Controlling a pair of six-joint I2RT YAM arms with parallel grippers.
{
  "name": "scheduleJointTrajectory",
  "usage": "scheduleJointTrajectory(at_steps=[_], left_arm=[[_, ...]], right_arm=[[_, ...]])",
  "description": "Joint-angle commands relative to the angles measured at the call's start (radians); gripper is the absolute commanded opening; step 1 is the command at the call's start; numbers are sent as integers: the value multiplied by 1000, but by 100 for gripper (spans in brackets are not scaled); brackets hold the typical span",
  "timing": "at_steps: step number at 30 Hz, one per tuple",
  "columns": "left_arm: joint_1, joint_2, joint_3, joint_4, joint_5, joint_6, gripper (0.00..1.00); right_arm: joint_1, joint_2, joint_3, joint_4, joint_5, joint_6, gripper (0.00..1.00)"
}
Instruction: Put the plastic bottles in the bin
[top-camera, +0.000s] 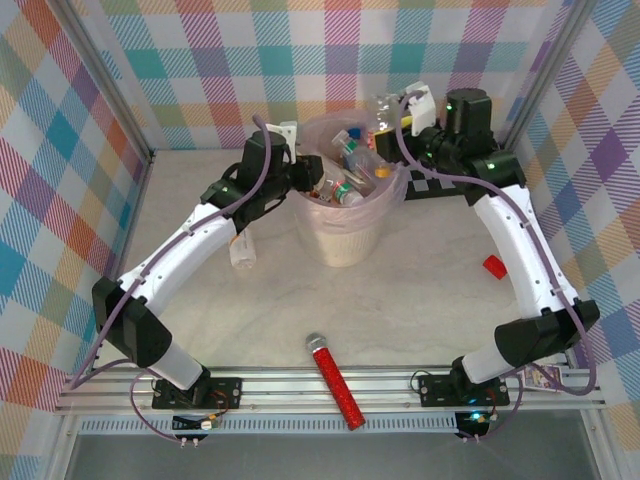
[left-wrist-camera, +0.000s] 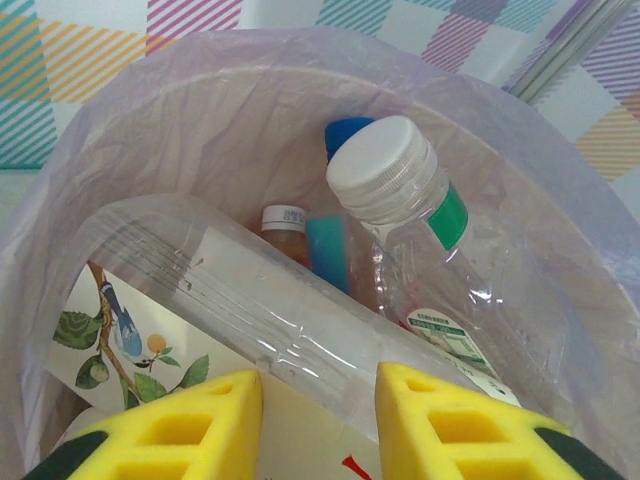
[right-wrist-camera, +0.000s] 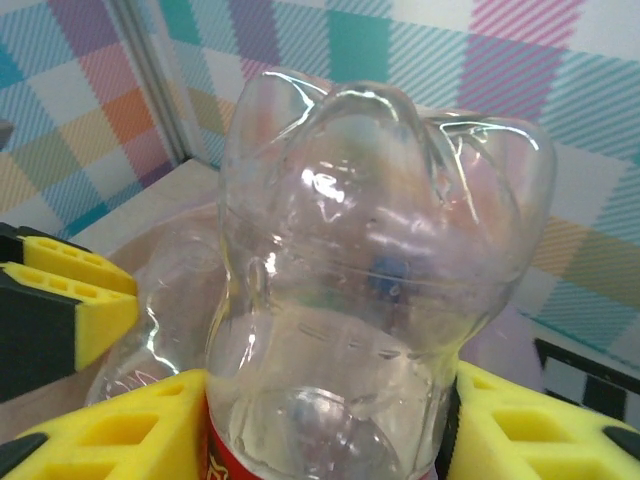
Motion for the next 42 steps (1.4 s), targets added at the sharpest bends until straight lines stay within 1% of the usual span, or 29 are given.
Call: scheduleJointTrajectory(at_steps=[1, 3, 8, 12, 20, 24, 26, 31, 37, 40, 42], left_arm=[[-30, 40, -82, -322, 59, 12, 34], [-31, 28, -86, -311, 51, 11, 34], [-30, 18, -81, -298, 31, 11, 35], [-30, 16, -81, -261, 63, 4, 37], [-31, 4, -51, -243, 72, 3, 39], [-30, -14, -36, -242, 50, 3, 47], [-28, -28, -26, -242, 38, 4, 50], [-25, -71, 0, -248, 2, 12, 53], [-8, -150, 25, -243, -30, 6, 61], [14, -198, 28, -264, -59, 1, 65], [45, -232, 16, -287, -70, -9, 67]], right_arm=[[59, 61, 51, -84, -54, -80, 53], [81, 85, 53, -138, -61, -119, 53], [88, 124, 62, -271, -100, -170, 52], [91, 199, 112, -370, -92, -172, 52], [115, 317, 110, -369, -48, -115, 52], [128, 353, 95, -368, -25, -78, 54], [131, 347, 96, -372, -22, -65, 55], [131, 288, 136, -365, -21, -32, 64], [131, 256, 228, -381, -49, -11, 80], [131, 252, 268, -378, -67, 0, 85], [131, 252, 299, -380, -62, 4, 88]])
